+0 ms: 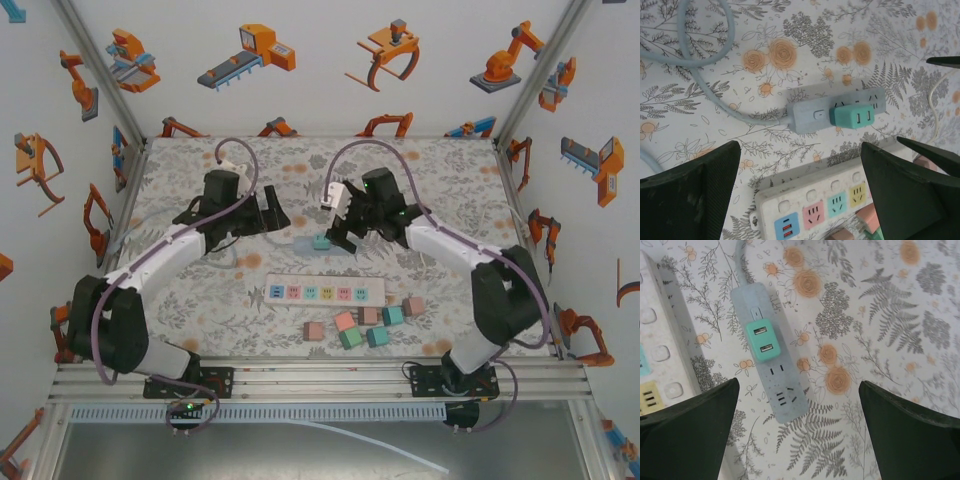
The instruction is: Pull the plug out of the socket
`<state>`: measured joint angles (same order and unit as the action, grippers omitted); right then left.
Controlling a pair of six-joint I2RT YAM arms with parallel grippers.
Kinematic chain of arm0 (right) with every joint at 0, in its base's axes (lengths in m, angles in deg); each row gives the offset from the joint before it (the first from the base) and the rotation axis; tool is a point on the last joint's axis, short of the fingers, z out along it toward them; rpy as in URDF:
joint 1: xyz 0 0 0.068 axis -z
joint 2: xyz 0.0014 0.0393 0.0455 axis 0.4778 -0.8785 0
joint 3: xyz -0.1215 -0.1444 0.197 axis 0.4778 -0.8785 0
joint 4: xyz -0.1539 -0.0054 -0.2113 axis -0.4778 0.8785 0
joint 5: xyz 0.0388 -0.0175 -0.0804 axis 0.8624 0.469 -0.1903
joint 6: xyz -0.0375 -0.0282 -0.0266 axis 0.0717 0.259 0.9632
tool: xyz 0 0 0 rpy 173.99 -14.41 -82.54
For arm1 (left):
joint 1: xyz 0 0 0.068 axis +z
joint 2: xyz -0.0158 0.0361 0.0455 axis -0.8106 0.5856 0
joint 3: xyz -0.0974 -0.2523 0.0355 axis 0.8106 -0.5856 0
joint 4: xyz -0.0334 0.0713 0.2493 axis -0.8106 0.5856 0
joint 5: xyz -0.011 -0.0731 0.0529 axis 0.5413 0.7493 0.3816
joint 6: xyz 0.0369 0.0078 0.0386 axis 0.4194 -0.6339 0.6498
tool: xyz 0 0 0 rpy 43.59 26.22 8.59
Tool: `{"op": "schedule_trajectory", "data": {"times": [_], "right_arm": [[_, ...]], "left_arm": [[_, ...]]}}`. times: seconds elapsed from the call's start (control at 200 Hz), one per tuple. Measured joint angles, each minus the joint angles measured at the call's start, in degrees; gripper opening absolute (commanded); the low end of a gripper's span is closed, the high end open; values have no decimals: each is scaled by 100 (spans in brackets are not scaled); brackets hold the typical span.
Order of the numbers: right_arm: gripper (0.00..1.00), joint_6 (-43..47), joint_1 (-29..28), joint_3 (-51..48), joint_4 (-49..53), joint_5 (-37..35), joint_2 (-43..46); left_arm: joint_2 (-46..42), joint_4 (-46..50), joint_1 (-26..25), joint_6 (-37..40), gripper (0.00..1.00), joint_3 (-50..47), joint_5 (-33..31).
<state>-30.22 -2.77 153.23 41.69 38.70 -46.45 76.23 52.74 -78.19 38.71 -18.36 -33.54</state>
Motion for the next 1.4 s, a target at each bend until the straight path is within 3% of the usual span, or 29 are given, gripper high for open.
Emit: {"op": "schedule_trajectory", "data": {"times": [0.391,0.696,0.906,1.016,1.402], "right_arm": [[53,748,-7,815,463,780,-1294],[32,1145,-125,962,776,1082,-1556],[27,1292,-177,988,815,1075,-1565],[25,1335,-184,988,815,1071,-1565],[18,1353,-282,1088,1012,1034,-1574]], "left_arm": [[1285,72,7,-284,68,479,328],[1799,195,-83,-280,65,708,592],[2090,402,-236,-195,63,944,577],[2153,474,-299,-118,55,1012,415],[2465,944,-503,232,54,1399,-74]]}}
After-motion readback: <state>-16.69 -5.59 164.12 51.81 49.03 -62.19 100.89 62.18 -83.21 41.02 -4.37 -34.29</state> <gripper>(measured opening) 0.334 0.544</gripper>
